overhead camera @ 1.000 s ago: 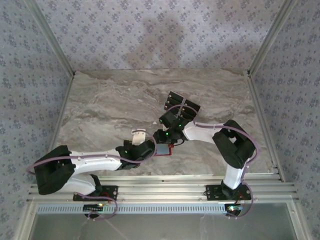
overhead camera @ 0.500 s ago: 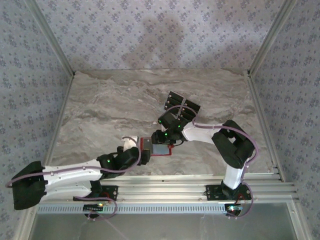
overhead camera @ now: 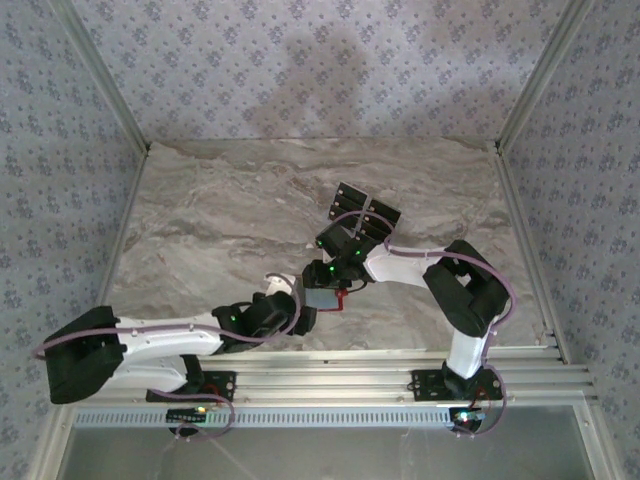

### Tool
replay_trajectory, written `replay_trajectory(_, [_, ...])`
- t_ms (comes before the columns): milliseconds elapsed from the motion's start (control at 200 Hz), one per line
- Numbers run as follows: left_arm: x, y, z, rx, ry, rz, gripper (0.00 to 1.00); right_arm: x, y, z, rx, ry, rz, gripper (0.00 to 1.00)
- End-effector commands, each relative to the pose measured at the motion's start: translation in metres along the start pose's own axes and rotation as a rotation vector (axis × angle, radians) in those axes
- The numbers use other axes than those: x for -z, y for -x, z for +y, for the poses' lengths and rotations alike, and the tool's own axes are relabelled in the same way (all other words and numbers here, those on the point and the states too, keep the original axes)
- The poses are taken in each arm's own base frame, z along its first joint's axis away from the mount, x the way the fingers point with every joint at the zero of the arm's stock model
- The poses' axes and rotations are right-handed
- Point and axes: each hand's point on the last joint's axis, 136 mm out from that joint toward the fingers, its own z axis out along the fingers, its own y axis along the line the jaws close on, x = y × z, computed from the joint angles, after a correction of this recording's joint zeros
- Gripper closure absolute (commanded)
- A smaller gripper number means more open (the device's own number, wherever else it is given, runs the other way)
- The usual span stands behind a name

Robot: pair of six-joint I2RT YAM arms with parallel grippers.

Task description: Put the credit cards into the card holder

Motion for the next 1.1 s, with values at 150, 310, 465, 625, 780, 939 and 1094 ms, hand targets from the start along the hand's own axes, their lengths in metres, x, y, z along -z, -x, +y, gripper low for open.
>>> replay_trajectory(150, [-0.007, 0.028, -0.011, 0.017, -0.006, -0.060, 0.00, -0.009, -0.016, -0.010, -0.027, -0.036, 0.068, 0.51])
replay_trajectory(310, [-0.015, 0.025, -0.006, 0.012, 0.029, -0.041, 0.01, -0.009, -0.015, -0.010, -0.030, -0.033, 0.066, 0.51])
replay_trajectory(465, [-0.022, 0.019, 0.001, 0.012, 0.076, -0.026, 0.01, -0.009, -0.015, -0.009, -0.029, -0.027, 0.064, 0.51])
replay_trajectory(625, [-0.025, 0.015, 0.013, 0.017, 0.140, -0.018, 0.01, -0.007, -0.014, -0.007, -0.028, -0.022, 0.060, 0.51])
replay_trajectory(780, [-0.026, 0.010, 0.020, 0.022, 0.170, -0.008, 0.01, 0.002, -0.009, -0.005, -0.034, -0.009, 0.038, 0.51])
replay_trajectory(939, [-0.027, 0.003, 0.026, 0.026, 0.188, 0.003, 0.01, 0.015, -0.003, -0.001, -0.047, 0.010, 0.000, 0.51])
replay_trajectory(1094, [-0.030, -0.001, 0.028, 0.024, 0.197, 0.016, 0.01, 0.025, 0.002, -0.001, -0.062, 0.020, -0.030, 0.51])
